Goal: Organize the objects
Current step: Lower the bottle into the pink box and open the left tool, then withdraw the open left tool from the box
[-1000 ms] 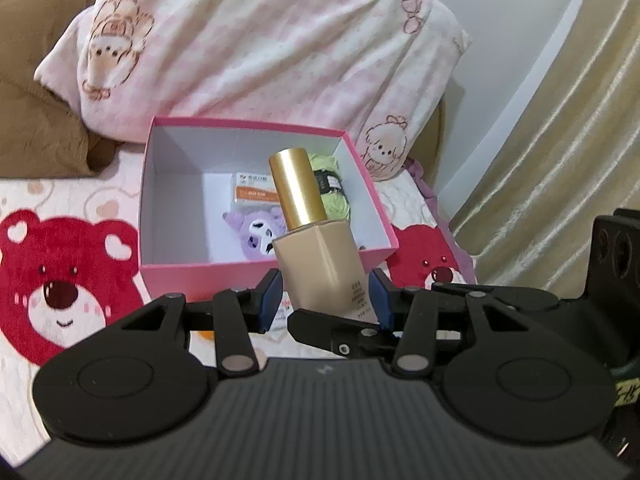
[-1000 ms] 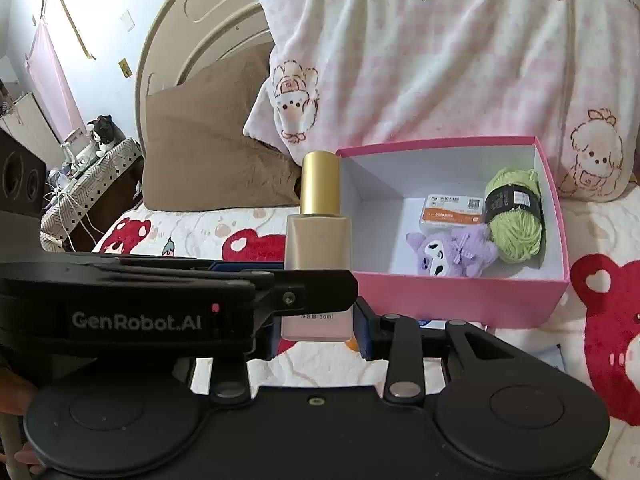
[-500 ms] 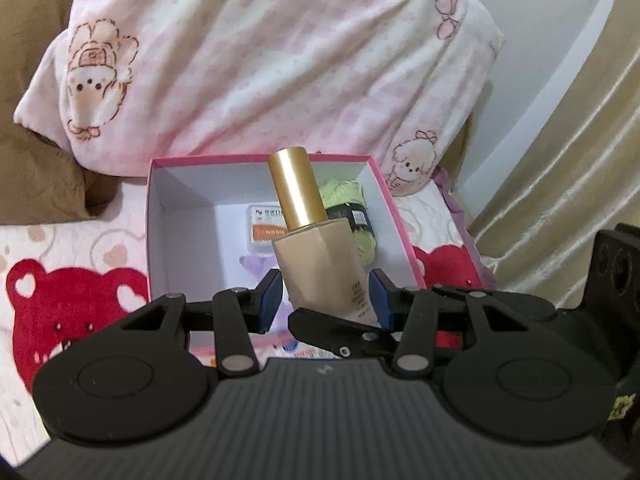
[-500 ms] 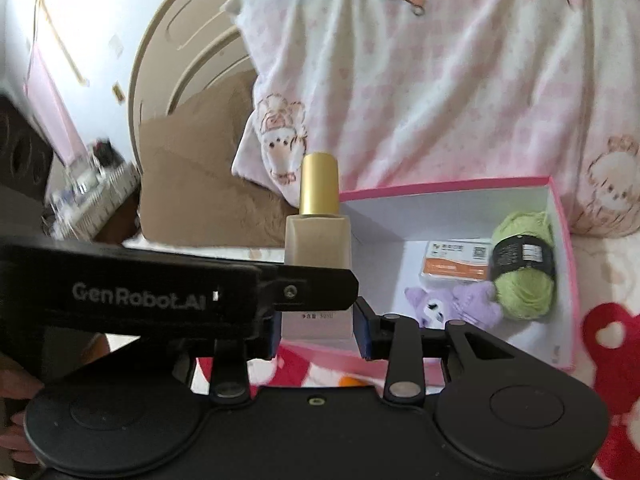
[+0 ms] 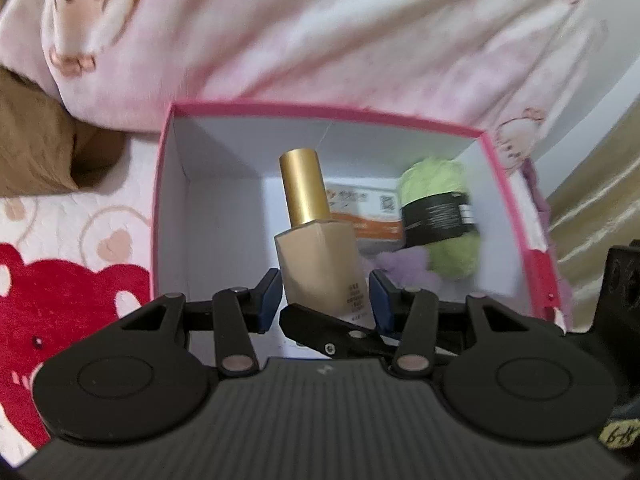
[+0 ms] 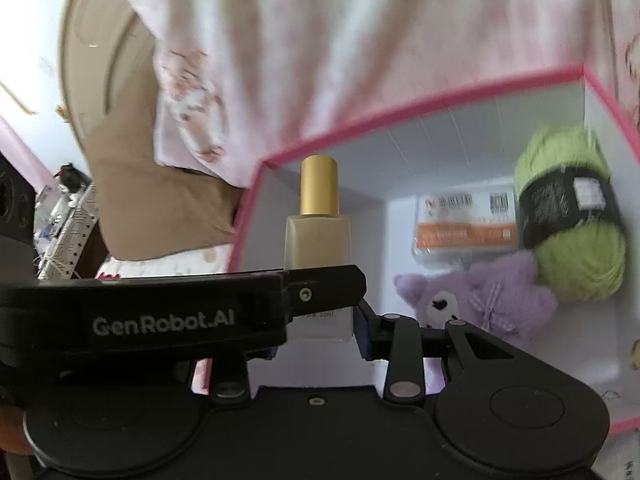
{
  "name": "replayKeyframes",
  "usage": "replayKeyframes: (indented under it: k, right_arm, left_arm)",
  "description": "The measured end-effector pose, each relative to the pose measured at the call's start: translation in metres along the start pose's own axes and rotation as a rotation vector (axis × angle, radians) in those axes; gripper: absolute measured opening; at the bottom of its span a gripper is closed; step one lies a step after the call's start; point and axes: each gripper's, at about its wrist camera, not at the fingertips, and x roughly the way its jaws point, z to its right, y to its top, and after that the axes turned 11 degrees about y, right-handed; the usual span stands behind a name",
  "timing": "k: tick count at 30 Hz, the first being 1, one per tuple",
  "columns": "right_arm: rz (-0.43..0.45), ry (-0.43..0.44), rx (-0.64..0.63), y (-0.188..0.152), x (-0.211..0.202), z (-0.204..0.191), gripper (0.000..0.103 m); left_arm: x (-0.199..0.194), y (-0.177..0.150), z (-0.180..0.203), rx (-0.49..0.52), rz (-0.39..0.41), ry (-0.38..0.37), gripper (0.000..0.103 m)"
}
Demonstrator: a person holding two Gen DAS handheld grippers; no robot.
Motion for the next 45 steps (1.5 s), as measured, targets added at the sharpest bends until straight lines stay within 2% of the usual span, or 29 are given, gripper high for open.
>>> replayKeyframes:
  k: [9, 13, 16, 19, 21, 24, 31, 34, 36, 41, 45]
  right_arm:
    - [-0.072, -0.088, 0.046, 0.002, 0.032, 0.016, 0.040]
    - [-0.109, -0.141, 0.043, 0.001, 0.040, 0.016, 0.040]
    - [-0.121, -0.142, 0.026, -0.002, 0.040, 0.016, 0.041]
    - [-0.106, -0.163, -0.023, -0.005, 0.033, 0.014, 0.047]
    - [-0.081, -0.180, -0.071, -0.007, 0.022, 0.010, 0.048]
    - [-0.062, -0.166, -0.115, -0.009, 0.002, 0.007, 0.048]
    - [-0.095, -0.167, -0.230, -0.002, -0.058, -0.015, 0.048]
    - [-0.125, -0.185, -0.286, 0.000, -0.086, -0.032, 0.048]
    - [-0.121, -0.187, -0.303, 0.002, -0.107, -0.041, 0.048]
    - [-0.112, -0.173, -0.357, -0.003, -0.159, -0.067, 0.049]
    - [-0.108, -0.135, -0.384, -0.019, -0.195, -0.083, 0.053]
  left_arm:
    - [0.047, 0.007, -0.001, -0.025, -0.111, 0.021, 0.045]
    - [0.058, 0.004, -0.009, -0.075, -0.153, -0.011, 0.045]
    - [0.060, 0.003, -0.011, -0.095, -0.170, -0.010, 0.045]
    - [0.058, 0.001, -0.007, -0.078, -0.140, 0.003, 0.042]
    - [0.052, 0.000, -0.005, -0.079, -0.117, 0.005, 0.046]
    - [0.039, 0.000, -0.001, -0.051, -0.079, 0.003, 0.045]
    - [-0.014, -0.004, 0.009, -0.004, -0.011, -0.037, 0.046]
    - [-0.036, -0.008, 0.013, -0.022, -0.047, -0.060, 0.046]
    - [-0.053, -0.010, 0.019, 0.001, -0.068, -0.084, 0.047]
    - [-0.098, -0.020, 0.039, 0.119, -0.045, -0.074, 0.050]
    - [-0.120, -0.042, 0.047, 0.147, -0.033, -0.127, 0.051]
